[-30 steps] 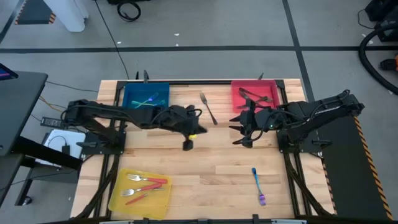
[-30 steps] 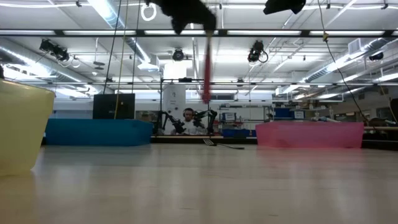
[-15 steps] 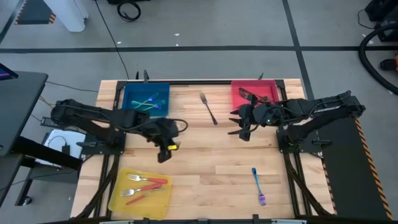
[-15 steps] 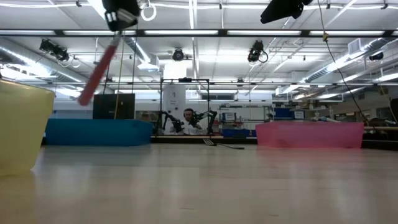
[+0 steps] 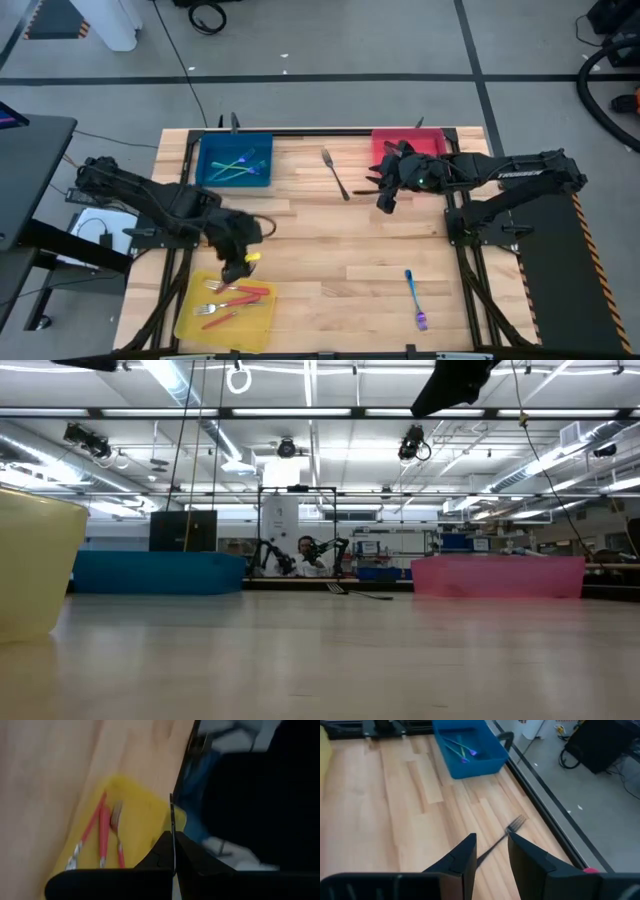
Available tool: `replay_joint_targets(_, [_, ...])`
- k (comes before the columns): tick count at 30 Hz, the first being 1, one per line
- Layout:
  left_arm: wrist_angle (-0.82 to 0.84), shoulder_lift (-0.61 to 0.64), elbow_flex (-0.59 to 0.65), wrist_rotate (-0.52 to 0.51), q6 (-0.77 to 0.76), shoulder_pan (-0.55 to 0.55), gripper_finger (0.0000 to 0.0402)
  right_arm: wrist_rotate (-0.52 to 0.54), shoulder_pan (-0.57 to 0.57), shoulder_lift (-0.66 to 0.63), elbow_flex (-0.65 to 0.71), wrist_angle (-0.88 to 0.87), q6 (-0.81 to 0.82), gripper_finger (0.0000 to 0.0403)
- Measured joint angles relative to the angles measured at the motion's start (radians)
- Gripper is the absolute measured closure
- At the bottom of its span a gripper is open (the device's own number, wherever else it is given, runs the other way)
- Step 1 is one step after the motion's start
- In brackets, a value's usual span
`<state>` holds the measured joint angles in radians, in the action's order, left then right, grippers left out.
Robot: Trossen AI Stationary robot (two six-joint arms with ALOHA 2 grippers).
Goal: Sort silverware by color (type)
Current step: Put the pink fork into the yellow bin
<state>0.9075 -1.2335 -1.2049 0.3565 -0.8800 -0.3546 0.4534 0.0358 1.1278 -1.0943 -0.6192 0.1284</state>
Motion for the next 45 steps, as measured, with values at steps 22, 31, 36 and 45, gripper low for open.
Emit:
replay_joint_targets(22, [0.128, -0.337, 0.002, -0.161, 0.045, -0.251, 0.0395, -0.002, -0.087, 0.0, 0.0, -0.004, 0.0, 0.0284])
replay_joint_targets(31, [0.124, -0.383, 0.002, -0.138, 0.079, -0.244, 0.037, -0.002, -0.087, 0.0, 0.0, -0.005, -0.008, 0.0284])
replay_joint_targets(36, [0.123, -0.383, 0.002, -0.134, 0.08, -0.245, 0.0336, -0.002, -0.087, 0.0, 0.0, -0.004, -0.008, 0.0284])
replay_joint_targets(45, [0.152, -0.383, 0.002, -0.137, 0.266, -0.17, 0.0311, -0.005, -0.141, 0.026, 0.0, 0.09, -0.038, 0.0284])
